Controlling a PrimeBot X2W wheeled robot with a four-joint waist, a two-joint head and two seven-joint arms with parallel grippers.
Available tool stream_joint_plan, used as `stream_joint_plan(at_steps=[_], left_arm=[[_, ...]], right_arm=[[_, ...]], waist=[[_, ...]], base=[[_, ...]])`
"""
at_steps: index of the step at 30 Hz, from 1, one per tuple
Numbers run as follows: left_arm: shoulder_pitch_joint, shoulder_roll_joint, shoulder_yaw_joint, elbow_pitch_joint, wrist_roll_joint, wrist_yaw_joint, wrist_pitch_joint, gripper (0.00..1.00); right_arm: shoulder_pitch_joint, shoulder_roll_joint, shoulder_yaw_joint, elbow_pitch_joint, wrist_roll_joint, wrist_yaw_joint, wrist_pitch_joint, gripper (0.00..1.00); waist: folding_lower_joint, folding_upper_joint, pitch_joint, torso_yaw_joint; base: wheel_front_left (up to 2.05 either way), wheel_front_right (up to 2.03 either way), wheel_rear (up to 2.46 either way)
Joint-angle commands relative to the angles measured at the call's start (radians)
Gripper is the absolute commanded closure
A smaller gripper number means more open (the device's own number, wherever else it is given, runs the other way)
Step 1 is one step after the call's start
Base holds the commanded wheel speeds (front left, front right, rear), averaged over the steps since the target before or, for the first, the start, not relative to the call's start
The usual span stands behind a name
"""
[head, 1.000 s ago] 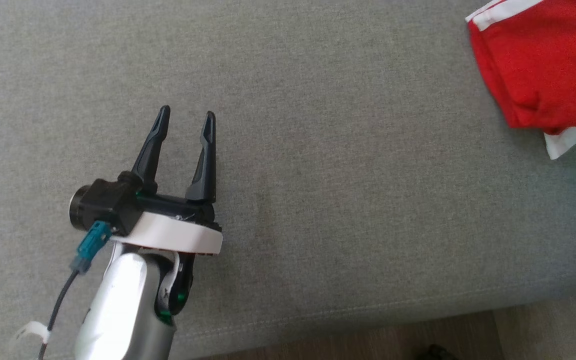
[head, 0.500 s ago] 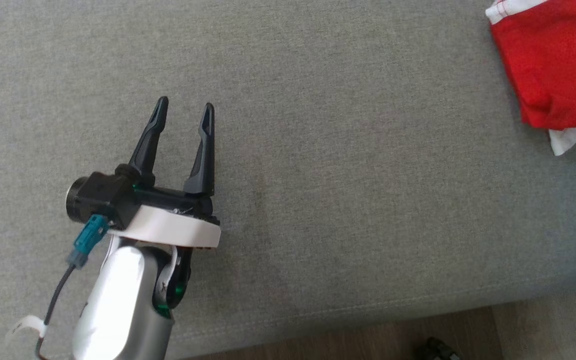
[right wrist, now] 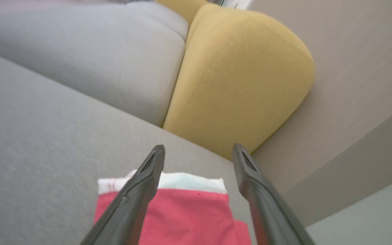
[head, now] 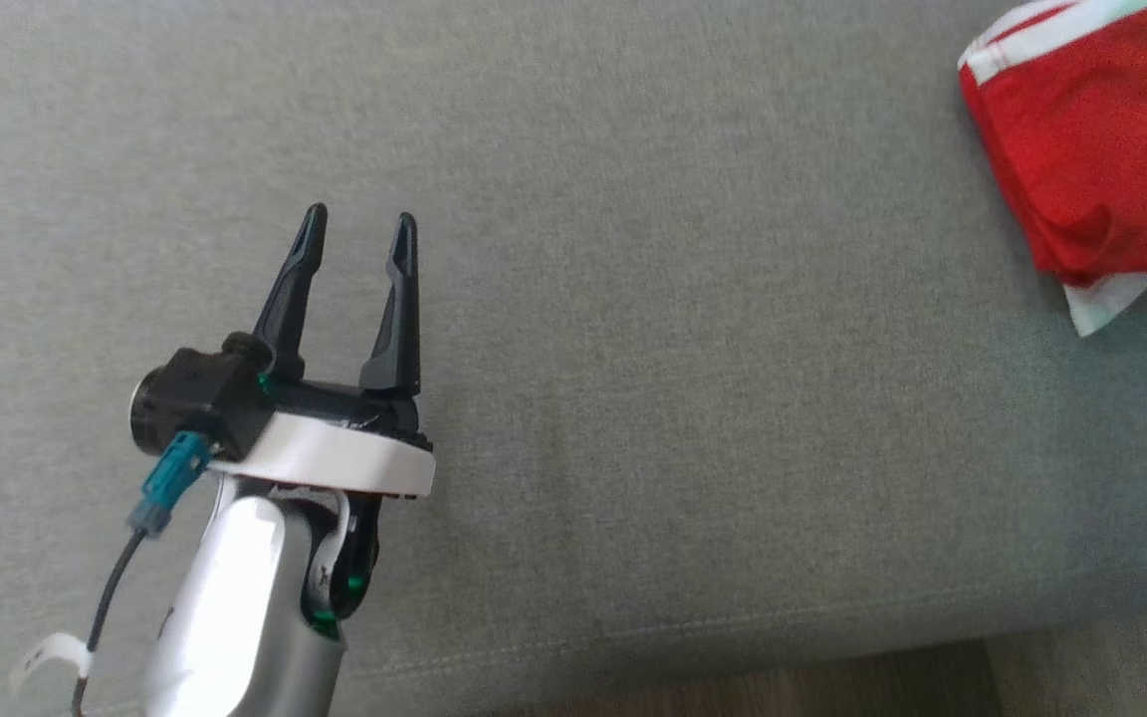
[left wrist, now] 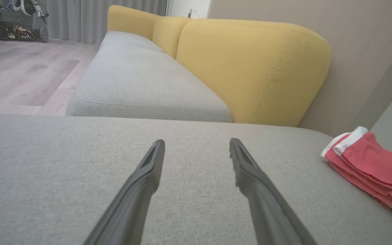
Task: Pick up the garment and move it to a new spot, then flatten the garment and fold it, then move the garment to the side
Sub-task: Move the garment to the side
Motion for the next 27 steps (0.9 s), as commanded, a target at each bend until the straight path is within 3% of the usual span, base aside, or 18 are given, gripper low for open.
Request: stream_joint_plan(at_steps=[1,18,27], left_arm=[[0.002,0.008,0.035,-0.032,-0.009,0.007,-0.005,0.00],[0.120,0.008,0.101,-0.056,-0.045,0.062,-0.005,0.00],[0.189,0.008,0.123,-0.082,-0.035,0.077,-0.005,0.00]], right_arm=[[0.032,0.002,-0.005,-0.044,0.020,-0.001,-0.016,0.00],[0.290,0.346,-0.004,-0.166,0.118,-0.001,-0.204,0.00],[0.418,0.425,-0.018,-0.148,0.070,-0.001,-0.287,0.00]], waist=[[0.0000,0.0000,-0.039,0.018],[0.0000,0.0000,-0.238,0.099],[0.0000,0.0000,-0.291,0.114]], base=[[0.00,0.00,0.00],[0.00,0.00,0.00],[0.00,0.00,0.00]])
